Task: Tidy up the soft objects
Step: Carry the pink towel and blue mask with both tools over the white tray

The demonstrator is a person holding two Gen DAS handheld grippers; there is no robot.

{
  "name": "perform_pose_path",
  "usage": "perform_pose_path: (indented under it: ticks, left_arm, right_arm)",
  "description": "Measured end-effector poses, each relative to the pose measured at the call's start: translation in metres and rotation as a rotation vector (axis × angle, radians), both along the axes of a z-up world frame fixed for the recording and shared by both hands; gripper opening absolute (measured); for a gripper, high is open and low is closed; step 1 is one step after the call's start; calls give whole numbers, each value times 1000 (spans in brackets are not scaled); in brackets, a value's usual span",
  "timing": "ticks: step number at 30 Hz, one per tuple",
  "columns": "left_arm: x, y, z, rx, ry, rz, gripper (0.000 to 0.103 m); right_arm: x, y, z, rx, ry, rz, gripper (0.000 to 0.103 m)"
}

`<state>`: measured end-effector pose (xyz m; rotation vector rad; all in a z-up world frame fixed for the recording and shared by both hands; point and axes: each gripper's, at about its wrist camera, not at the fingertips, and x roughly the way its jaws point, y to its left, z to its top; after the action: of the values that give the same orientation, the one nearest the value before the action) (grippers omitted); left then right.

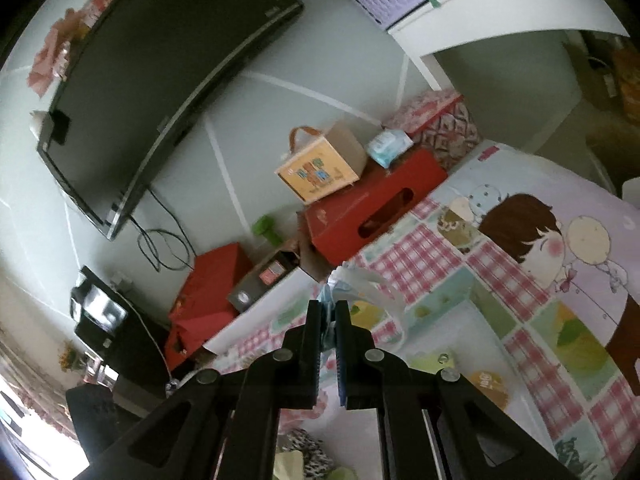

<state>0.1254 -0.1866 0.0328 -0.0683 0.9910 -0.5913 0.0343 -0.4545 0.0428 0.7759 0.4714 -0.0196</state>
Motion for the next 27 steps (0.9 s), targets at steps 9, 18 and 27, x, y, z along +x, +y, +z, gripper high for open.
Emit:
perform_pose_path:
  ticks: [9,18,27]
  left_arm:
    - [4,-19,-33,38,56,-26,10]
    - [5,-33,-64,98,135,-44,10]
    - [6,-34,-76,130,164,-35,11]
  right_arm:
    - [34,6,-56,51,191,62,7]
    - [49,18,-82,48,316,116,9]
    - [51,17,-91,-21,437,79,10]
